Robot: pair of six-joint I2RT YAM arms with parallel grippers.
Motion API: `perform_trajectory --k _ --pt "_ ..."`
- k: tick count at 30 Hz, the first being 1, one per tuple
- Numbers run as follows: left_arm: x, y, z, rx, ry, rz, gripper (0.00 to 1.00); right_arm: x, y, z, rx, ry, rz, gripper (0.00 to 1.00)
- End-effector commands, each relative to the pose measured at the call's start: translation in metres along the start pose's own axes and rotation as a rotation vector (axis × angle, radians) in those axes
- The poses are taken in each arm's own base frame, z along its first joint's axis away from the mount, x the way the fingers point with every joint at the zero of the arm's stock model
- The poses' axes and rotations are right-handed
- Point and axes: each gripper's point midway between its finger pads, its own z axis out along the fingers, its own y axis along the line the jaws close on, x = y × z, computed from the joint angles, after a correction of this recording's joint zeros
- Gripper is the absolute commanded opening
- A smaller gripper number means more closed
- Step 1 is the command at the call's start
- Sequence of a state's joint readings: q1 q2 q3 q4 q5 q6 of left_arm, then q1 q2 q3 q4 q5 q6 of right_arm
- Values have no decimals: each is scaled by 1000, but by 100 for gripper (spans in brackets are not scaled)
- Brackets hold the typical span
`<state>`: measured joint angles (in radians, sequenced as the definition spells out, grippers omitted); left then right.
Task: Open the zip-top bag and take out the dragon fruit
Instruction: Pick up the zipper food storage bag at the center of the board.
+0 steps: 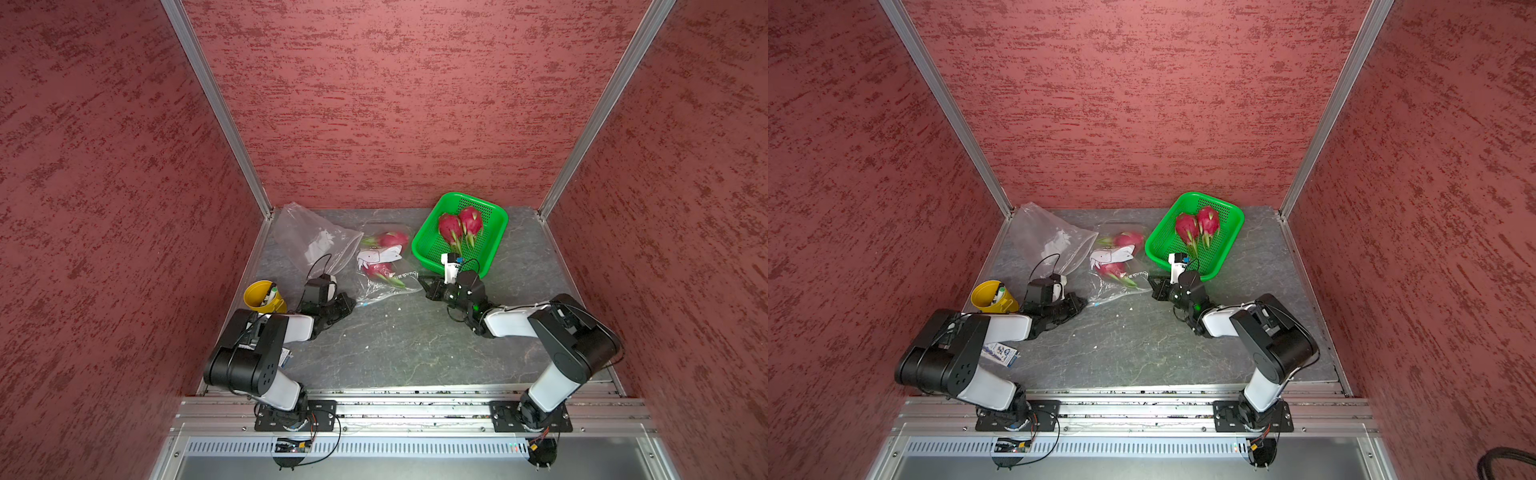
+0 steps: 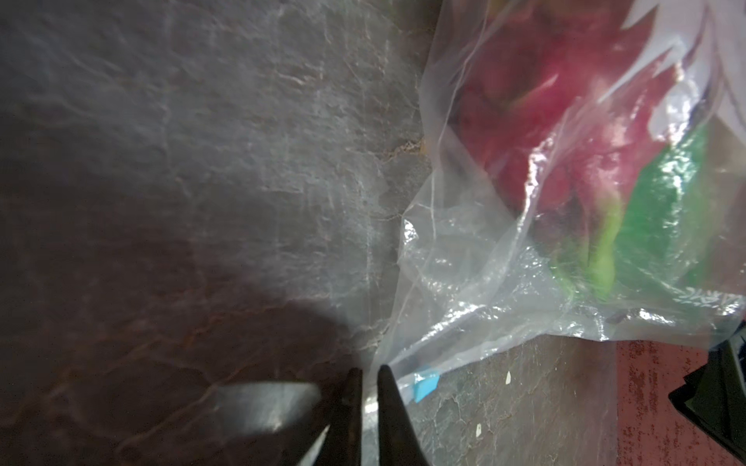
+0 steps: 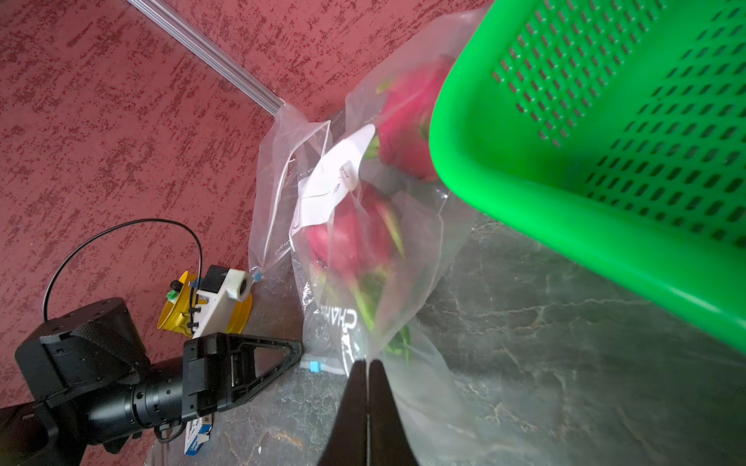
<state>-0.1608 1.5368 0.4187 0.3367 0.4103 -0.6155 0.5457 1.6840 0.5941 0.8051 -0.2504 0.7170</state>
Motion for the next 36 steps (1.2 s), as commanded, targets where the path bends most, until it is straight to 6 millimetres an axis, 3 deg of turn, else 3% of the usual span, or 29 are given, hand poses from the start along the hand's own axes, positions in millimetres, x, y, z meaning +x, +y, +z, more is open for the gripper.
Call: perform_trajectory --k 1,10,17,18,23,26,31,34,36 --pt "-4 -7 -2 31 0 12 1 -3 3 2 -25 -8 0 1" --pt "-21 -35 -25 99 -64 53 0 -1 -2 4 -11 -4 6 2" --pt "-17 -29 -21 85 -45 64 0 1 -2 5 -14 1 12 2" --pt "-15 -28 -19 82 -38 63 3 1 -3 5 -13 1 11 2" --pt "-6 -15 -9 54 11 42 50 1 -3 5 -10 2 7 2" --pt "-2 -11 -3 49 38 32 57 1 -3 5 -12 2 8 2" --pt "2 -3 6 33 65 27 58 0 -2 5 -15 0 11 2" --pt "6 -4 11 56 81 10 49 1 -3 6 -13 1 13 2" --pt "6 -5 12 67 83 3 37 0 -3 6 -12 0 14 2"
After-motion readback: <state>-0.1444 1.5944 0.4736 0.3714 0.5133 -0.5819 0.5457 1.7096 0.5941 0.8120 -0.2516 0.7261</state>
